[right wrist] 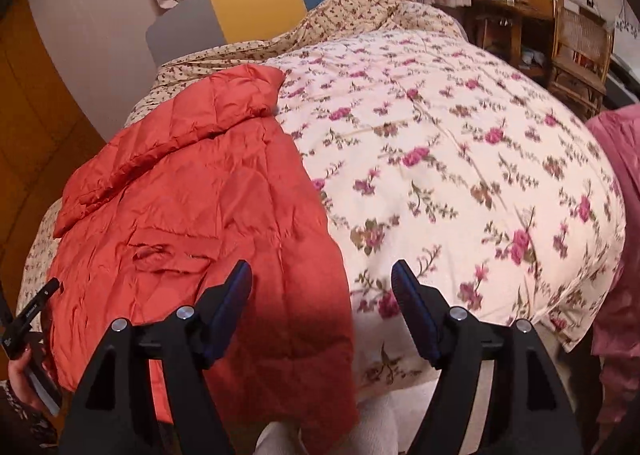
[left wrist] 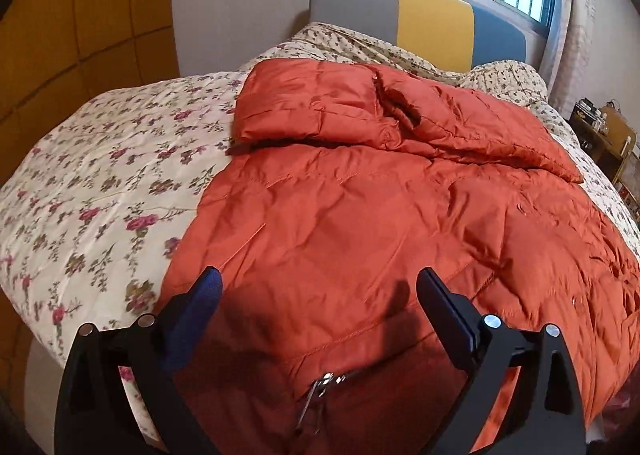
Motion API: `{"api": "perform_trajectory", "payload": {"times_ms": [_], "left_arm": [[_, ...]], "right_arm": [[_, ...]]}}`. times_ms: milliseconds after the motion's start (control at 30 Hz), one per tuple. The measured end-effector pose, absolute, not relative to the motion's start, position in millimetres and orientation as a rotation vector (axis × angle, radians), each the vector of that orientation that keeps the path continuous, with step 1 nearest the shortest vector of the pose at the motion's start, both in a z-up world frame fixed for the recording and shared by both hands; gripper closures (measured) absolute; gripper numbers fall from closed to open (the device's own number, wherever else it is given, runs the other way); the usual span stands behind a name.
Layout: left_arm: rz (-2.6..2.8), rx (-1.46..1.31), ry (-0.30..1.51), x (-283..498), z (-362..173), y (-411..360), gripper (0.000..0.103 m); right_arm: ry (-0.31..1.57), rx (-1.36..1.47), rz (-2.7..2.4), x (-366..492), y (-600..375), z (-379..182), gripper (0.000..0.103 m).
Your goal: Fold large clothes
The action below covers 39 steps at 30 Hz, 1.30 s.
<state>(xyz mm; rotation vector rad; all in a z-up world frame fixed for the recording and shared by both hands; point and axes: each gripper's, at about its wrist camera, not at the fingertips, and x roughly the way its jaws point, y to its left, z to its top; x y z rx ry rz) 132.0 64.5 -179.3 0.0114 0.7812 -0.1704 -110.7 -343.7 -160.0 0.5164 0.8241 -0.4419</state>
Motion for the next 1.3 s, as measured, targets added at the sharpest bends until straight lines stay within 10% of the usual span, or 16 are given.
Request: {"api": "perform_trajectory", "payload": {"times_ms": [767,967,1300], "left_arm": [[-0.181,-0.171,0.879,78,-202,135,0.006],[-0.205,-0.225,0.894,70,-210,138,0.008],[-0.278,-0.128,0.84,42,-192,123,0.086]], "right_arm": [[0.874,0.584,-0.313,-110,-316,-185,0.033],[0.874,0.535,-0.291,-106,-307,-188,0.063],[0.791,0.562,-0.206,-112,-303,-166,0.092]]}}
